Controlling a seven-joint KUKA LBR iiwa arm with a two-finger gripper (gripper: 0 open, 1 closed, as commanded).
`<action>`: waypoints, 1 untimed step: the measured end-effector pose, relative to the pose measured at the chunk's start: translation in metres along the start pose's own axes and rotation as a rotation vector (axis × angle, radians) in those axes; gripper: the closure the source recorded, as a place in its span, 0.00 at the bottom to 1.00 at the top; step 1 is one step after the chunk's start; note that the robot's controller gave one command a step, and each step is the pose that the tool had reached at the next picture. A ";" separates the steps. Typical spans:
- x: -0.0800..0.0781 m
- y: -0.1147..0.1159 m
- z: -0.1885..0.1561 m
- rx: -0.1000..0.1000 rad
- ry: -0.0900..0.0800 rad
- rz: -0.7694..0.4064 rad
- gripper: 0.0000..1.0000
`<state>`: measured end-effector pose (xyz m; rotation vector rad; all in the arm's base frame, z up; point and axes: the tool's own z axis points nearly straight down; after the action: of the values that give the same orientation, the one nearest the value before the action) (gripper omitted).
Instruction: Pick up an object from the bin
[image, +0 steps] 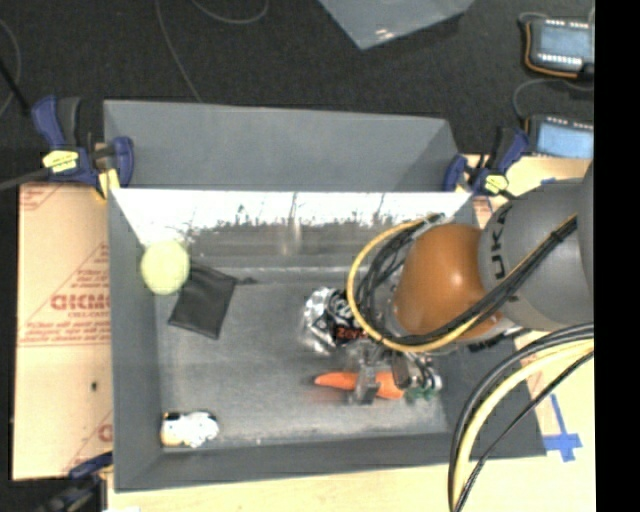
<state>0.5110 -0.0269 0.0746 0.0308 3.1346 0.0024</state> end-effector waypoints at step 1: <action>0.003 -0.002 -0.046 0.001 0.007 -0.006 1.00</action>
Offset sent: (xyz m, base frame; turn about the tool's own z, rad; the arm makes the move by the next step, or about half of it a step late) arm 0.0009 -0.0056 0.1003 0.0088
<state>0.5074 -0.0285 0.1207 0.0220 3.1420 0.0010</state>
